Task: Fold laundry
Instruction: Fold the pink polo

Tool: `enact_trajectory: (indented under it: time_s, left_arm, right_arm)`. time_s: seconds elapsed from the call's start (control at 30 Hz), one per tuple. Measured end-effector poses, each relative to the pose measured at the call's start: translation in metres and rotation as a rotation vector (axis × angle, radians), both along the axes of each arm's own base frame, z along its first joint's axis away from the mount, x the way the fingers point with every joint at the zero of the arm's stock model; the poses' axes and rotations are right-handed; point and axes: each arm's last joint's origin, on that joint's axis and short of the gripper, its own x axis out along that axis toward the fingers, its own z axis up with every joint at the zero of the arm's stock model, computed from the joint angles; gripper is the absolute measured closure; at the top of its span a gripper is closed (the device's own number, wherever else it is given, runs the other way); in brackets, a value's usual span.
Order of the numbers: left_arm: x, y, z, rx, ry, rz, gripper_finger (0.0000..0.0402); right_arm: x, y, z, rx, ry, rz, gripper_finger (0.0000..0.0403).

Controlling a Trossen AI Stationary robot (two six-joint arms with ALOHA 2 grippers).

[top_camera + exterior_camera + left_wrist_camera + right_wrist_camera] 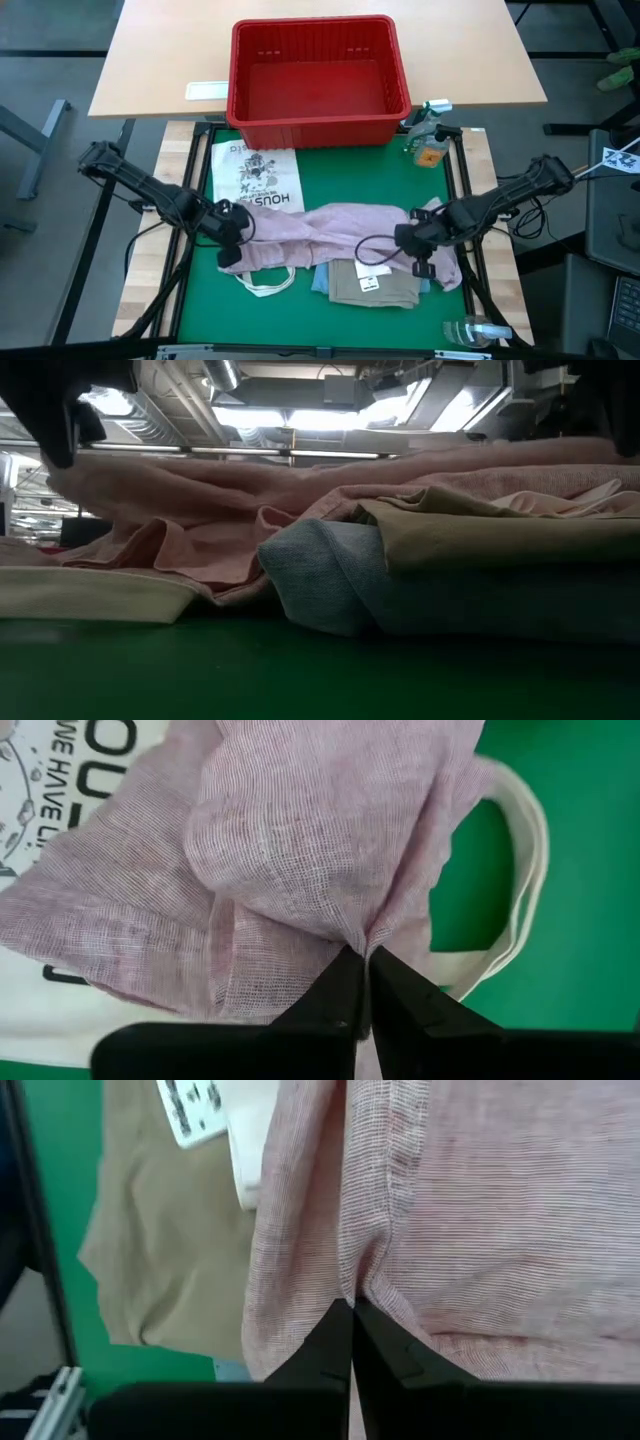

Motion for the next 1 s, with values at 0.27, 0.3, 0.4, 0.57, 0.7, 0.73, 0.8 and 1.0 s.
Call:
enact_trajectory:
  time_s: [0.27, 0.3, 0.4, 0.57, 0.7, 0.73, 0.8, 1.0]
  left_arm:
    - [0.009, -0.012, -0.017, 0.031, 0.103, -0.042, 0.0372]
    - [0.01, -0.014, -0.02, 0.031, 0.12, -0.046, 0.0372]
    - [0.014, -0.016, -0.027, 0.03, 0.163, -0.052, 0.0371]
    - [0.019, -0.019, -0.036, 0.034, 0.214, -0.029, 0.0367]
    - [0.021, -0.02, -0.04, 0.021, 0.232, 0.045, 0.0344]
    - [0.021, -0.02, -0.04, 0.017, 0.232, 0.06, 0.0336]
    - [0.021, -0.02, -0.04, 0.006, 0.234, 0.087, 0.0319]
    - [0.022, -0.022, -0.039, -0.039, 0.237, 0.094, 0.0298]
  right_arm:
    - [0.017, 0.014, -0.028, -0.03, 0.128, 0.025, 0.0398]
    - [0.019, 0.015, -0.031, -0.027, 0.143, 0.025, 0.0398]
    - [0.023, 0.017, -0.04, -0.037, 0.179, 0.025, 0.0398]
    - [0.028, 0.02, -0.05, -0.056, 0.218, 0.035, 0.0397]
    - [0.029, 0.02, -0.053, -0.052, 0.231, 0.036, 0.0397]
    - [0.029, 0.021, -0.053, -0.045, 0.234, 0.038, 0.0397]
    - [0.029, 0.021, -0.053, -0.043, 0.235, 0.038, 0.0397]
    - [0.029, 0.021, -0.052, -0.038, 0.238, 0.039, 0.0359]
